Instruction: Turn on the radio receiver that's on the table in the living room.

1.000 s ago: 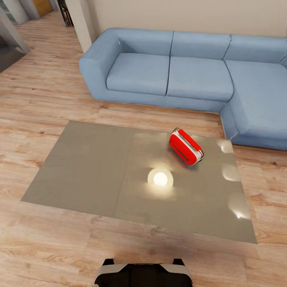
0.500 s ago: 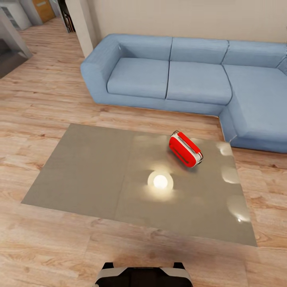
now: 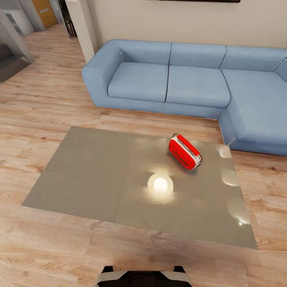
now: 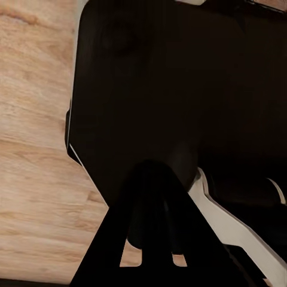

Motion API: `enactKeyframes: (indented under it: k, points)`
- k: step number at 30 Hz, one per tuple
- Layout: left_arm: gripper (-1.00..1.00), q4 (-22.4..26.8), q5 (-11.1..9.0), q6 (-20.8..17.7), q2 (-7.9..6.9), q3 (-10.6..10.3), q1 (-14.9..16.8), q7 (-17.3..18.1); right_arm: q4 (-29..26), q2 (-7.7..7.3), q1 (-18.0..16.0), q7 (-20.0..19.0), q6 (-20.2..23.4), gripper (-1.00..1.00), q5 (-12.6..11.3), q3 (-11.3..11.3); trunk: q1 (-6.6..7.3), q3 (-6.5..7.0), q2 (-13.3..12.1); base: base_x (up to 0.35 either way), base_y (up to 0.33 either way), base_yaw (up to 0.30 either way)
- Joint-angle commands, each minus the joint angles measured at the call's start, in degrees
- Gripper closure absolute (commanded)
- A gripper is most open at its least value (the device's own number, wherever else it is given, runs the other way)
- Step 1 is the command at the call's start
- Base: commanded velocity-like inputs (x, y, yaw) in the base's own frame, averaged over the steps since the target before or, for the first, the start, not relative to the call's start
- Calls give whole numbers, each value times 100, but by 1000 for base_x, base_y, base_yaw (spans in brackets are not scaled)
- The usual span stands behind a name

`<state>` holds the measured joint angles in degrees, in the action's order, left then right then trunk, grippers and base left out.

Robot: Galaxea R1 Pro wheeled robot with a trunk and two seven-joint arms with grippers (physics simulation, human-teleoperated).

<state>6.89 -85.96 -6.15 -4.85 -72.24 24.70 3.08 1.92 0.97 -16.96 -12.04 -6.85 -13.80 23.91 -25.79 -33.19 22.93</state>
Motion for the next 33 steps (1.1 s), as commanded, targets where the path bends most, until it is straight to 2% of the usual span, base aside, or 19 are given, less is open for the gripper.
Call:
enactKeyframes:
  k: [1,12,33]
  points:
    - [100,-1,0,0,0,0,0,0,0,0,0,0,0,-100,0,0,0,9,0,0,0,0]
    - [100,-2,0,0,1,0,0,0,1,-8,0,0,0,-100,-135,0,0,109,0,0,0,0]
    - [100,-3,0,0,2,0,0,0,1,-1,0,0,-9,-100,-141,0,0,299,0,0,0,0]
